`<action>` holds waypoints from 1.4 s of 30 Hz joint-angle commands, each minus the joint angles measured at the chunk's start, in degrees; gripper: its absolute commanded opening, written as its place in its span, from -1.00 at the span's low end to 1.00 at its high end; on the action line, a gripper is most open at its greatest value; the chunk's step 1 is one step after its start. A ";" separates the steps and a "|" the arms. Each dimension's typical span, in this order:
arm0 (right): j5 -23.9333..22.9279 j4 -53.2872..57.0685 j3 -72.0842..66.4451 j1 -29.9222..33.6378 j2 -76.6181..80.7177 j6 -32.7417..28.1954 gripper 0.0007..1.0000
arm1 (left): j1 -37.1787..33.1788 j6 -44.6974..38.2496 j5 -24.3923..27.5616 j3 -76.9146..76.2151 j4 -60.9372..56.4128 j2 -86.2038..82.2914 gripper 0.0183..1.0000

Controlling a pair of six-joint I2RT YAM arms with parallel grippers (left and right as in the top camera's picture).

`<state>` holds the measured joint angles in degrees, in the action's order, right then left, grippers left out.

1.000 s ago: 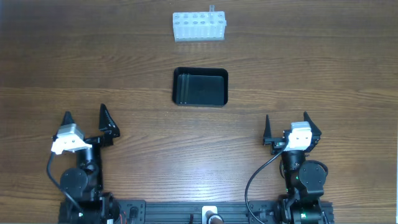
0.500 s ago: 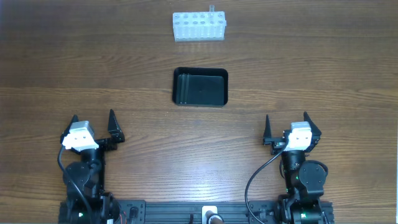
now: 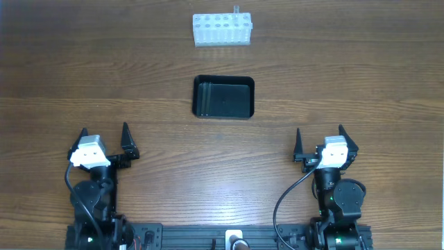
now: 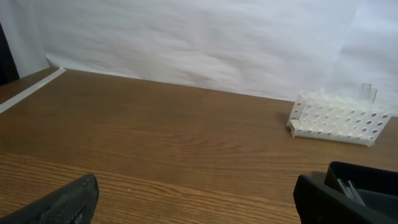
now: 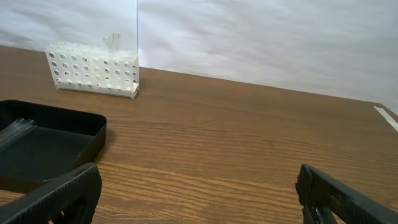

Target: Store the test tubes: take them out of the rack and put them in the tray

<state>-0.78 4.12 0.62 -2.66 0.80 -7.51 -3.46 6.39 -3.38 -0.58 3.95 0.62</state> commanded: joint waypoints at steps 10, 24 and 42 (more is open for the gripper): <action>-0.28 0.17 -0.31 0.37 -0.52 0.15 0.99 | -0.15 -1.05 0.57 0.24 0.09 -0.35 1.00; -0.31 0.17 -0.31 0.37 -0.52 0.15 0.99 | -0.15 -1.05 0.57 0.24 0.09 -0.35 1.00; -0.33 10.34 30.34 0.33 14.91 0.15 0.98 | -0.15 -1.05 0.57 0.24 0.09 -0.35 0.99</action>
<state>-0.80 13.45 23.88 -2.66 10.61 -7.55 -3.46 6.39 -3.36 -0.58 4.01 0.62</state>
